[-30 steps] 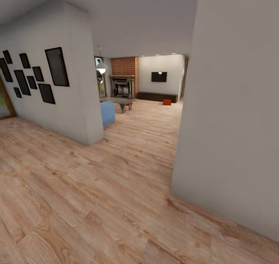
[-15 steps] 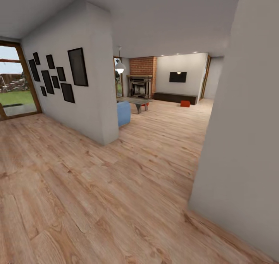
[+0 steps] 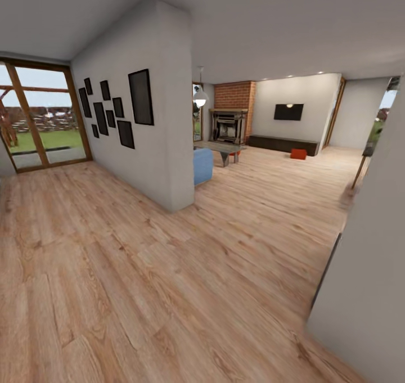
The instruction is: Move the two storage containers from the living room to the garage. In the garage, place one container on the floor and stack the other container on top of it (either order is fine).
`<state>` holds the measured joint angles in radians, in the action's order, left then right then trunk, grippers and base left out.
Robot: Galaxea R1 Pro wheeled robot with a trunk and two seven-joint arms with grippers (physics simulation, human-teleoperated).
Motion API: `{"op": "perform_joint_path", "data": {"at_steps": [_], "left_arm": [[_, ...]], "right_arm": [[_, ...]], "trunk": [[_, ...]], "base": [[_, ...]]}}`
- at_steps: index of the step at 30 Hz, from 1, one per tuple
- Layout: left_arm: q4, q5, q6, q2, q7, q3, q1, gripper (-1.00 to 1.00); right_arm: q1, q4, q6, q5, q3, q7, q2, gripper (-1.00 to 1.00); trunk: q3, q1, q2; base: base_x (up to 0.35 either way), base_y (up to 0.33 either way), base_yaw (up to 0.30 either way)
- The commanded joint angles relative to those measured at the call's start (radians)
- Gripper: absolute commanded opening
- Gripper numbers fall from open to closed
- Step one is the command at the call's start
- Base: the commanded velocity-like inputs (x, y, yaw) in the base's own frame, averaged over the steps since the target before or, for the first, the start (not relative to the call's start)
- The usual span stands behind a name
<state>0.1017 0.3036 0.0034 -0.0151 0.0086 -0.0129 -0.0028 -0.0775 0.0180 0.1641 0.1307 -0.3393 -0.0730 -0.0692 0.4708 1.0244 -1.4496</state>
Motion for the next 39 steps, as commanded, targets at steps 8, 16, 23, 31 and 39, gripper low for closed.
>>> {"op": "perform_joint_path", "data": {"at_steps": [8, 16, 23, 31, 39], "left_arm": [[0.001, 0.005, 0.000, -0.002, 0.002, -0.001, 0.000, 1.00], [0.000, 0.004, 0.000, -0.004, 0.002, -0.001, 0.000, 1.00], [-0.002, 0.003, 0.000, -0.005, 0.002, -0.001, 0.000, 1.00], [-0.002, 0.004, 0.000, -0.003, 0.002, -0.001, 0.000, 1.00], [-0.002, 0.005, 0.000, -0.003, 0.002, -0.001, 0.000, 1.00]], "right_arm": [[-0.001, 0.003, 0.005, 0.021, -0.002, 0.002, 0.000, 1.00], [-0.001, 0.003, 0.004, 0.021, -0.001, 0.005, 0.000, 1.00], [-0.001, 0.003, 0.006, 0.021, -0.001, 0.007, 0.000, 1.00], [-0.001, 0.003, 0.007, 0.020, -0.002, 0.007, 0.000, 1.00], [-0.001, 0.003, 0.005, 0.017, -0.003, 0.007, 0.002, 1.00]], "trunk": [[0.001, 0.001, 0.000], [0.001, 0.001, 0.000], [0.001, 0.001, 0.000], [0.001, 0.001, 0.000], [0.001, 0.001, 0.000]], "base": [[0.327, 0.000, 0.166], [0.327, 0.000, 0.009], [0.327, 0.000, 0.000], [0.327, 0.000, 0.000], [0.327, 0.000, -0.001]]}}
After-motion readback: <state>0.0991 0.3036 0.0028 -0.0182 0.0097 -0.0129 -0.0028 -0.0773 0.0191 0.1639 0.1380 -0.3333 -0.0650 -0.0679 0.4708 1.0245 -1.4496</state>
